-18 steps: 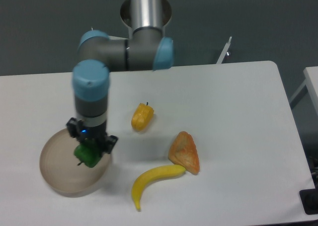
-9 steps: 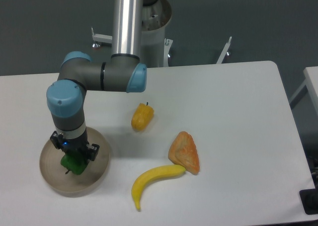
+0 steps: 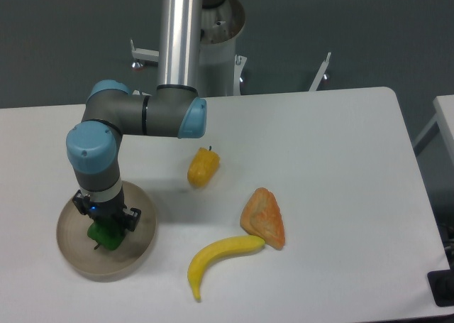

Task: Place the green pepper on the plate
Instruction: 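Lower the green pepper onto the plate and hold it there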

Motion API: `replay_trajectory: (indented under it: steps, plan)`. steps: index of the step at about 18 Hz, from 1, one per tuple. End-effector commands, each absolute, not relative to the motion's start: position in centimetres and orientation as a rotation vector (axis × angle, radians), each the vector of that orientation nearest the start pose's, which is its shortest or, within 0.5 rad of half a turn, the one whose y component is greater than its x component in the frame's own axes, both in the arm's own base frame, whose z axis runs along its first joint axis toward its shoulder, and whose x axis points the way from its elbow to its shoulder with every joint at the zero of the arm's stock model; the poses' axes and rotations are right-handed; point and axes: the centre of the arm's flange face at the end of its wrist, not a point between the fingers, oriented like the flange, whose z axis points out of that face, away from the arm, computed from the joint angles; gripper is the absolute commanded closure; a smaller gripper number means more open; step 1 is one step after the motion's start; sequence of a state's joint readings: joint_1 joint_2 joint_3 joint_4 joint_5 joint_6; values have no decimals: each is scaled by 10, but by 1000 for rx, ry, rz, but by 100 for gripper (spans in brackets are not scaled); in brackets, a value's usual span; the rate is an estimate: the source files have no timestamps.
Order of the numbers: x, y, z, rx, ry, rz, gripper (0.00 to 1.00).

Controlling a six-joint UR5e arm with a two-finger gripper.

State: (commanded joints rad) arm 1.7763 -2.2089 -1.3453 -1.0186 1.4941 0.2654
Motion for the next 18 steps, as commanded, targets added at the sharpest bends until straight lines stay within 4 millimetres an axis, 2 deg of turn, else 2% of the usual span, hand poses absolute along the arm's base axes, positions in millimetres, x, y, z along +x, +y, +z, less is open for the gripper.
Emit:
replay_trajectory:
  steps: [14, 16, 18]
  plan:
    - [-8, 737, 256, -2998, 99, -67, 62]
    - [-8, 736, 257, -2996, 102, -69, 52]
    - [-8, 737, 260, -2991, 102, -67, 35]
